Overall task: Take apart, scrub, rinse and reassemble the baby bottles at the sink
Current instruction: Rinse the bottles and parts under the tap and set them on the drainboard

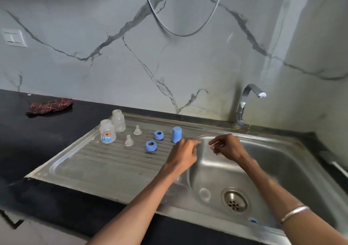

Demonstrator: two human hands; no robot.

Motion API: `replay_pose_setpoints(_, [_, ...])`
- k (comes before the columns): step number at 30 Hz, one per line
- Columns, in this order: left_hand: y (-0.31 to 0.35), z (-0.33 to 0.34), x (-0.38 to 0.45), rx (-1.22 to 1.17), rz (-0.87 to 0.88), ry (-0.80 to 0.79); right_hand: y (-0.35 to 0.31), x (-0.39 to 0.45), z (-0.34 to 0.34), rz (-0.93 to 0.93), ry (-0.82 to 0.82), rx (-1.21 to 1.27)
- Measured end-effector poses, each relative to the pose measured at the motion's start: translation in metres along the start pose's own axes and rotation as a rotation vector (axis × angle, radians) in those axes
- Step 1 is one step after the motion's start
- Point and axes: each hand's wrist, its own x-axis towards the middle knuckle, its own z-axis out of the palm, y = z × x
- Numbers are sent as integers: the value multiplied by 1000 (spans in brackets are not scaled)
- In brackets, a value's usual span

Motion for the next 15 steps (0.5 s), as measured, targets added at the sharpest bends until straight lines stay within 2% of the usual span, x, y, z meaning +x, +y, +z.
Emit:
replay_pose_setpoints(6, [51, 71, 25, 41, 80, -95, 76, -27, -48, 177, -36, -181])
replay_pose_setpoints(10, [74, 120, 39, 19, 62, -260, 126, -42, -66, 302, -54, -251])
replay_pose_setpoints(15, [89, 160, 49, 32, 34, -386, 164, -52, -76, 444, -221, -376])
